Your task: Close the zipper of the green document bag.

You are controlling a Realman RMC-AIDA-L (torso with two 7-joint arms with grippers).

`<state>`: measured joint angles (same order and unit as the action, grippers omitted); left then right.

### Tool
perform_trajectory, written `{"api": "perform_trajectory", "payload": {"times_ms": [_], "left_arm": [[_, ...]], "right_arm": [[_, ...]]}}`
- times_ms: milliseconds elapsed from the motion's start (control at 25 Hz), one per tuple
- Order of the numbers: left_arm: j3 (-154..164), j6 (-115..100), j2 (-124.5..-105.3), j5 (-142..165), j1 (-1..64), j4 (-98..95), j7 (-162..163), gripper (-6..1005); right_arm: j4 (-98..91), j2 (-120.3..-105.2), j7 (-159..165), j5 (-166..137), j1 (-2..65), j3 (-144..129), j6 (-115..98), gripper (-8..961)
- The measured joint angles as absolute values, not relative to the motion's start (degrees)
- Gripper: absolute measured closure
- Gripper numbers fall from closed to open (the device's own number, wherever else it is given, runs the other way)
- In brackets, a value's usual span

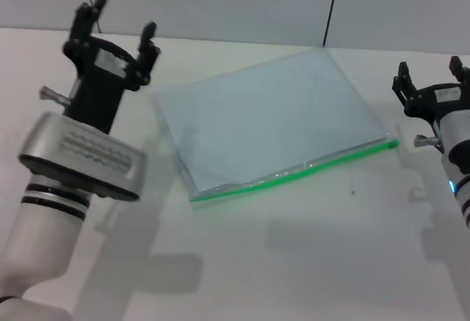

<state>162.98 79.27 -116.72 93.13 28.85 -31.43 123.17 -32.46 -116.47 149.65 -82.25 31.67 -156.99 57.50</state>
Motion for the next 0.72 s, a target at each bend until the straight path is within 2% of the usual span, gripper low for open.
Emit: {"api": "perform_trajectory", "payload": {"times_ms": [720], "left_arm": [[158.6,80.3,-116.67,88.0,29.0,-29.7,144.5,258]], "right_arm": [[-33.5,-116.26,158.5,-81.0,32.3,-156.9,57.5,128]]}}
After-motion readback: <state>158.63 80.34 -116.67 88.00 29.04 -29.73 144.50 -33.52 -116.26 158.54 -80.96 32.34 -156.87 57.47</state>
